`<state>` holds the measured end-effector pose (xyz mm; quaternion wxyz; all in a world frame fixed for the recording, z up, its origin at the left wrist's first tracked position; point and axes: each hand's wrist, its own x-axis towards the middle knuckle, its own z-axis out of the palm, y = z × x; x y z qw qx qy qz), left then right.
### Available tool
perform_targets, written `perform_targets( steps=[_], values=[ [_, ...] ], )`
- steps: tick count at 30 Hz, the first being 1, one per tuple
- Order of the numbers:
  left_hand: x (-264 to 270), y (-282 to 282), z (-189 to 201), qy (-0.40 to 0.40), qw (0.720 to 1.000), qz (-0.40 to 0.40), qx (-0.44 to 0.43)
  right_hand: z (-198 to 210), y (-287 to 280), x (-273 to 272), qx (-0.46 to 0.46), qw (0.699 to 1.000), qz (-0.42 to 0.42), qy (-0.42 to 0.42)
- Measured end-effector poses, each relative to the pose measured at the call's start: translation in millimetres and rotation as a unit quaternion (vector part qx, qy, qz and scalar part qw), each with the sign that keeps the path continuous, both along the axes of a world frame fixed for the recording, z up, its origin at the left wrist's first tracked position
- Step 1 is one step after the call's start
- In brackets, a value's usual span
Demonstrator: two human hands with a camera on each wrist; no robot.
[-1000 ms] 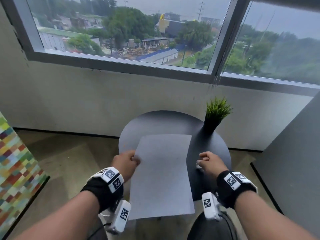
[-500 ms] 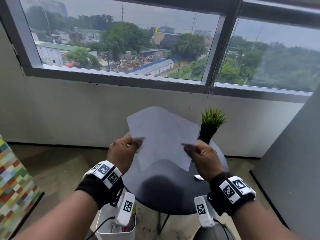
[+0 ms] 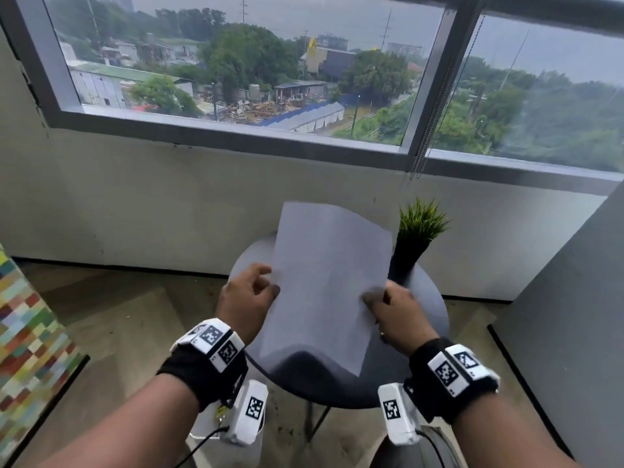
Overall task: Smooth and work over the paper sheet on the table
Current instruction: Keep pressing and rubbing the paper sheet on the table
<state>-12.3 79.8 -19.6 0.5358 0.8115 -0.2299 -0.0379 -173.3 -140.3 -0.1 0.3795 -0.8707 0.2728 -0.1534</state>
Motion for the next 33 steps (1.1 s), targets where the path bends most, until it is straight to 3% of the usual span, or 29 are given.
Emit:
perform_targets(
  steps=[2,7,12,15,17,20,23,25,28,33],
  values=[
    [4,2,-3,0.026,1.0,0.007,-0.014,-2,-7,0,0.014,1.0,-0.005,-0.026],
    [1,2,-35,0.106,0.99,-0.002,0.093,-40,-38,-2,0.109,0.991,-0.079,-0.001],
    [-6,6,-75,0.134,0.973,-0.016,0.185,-93,-53,-21,-0.061,0.976,-0.076,0.195],
    [-8,7,-84,0.086,0.97,-0.023,0.226,-104,-50,-20,-0.119,0.962,-0.069,0.234],
    [-14,5,-82,-0.011,0.962,-0.051,0.269,-102,-50,-16,-0.138,0.959,-0.068,0.238],
    [-24,-2,-71,-0.133,0.907,-0.148,0.372,-97,-52,-12,-0.139,0.959,-0.066,0.24],
    [-28,-6,-70,-0.126,0.841,-0.225,0.475,-98,-55,-14,-0.137,0.957,-0.075,0.244],
    [-31,-7,-75,-0.117,0.824,-0.242,0.499,-97,-59,-15,-0.14,0.956,-0.076,0.245],
    [-37,-7,-78,-0.124,0.819,-0.255,0.499,-89,-63,-12,-0.121,0.961,-0.07,0.239],
    [-33,-20,-67,-0.144,0.837,-0.254,0.462,-68,-37,4,0.023,0.989,-0.023,0.145]
  ],
)
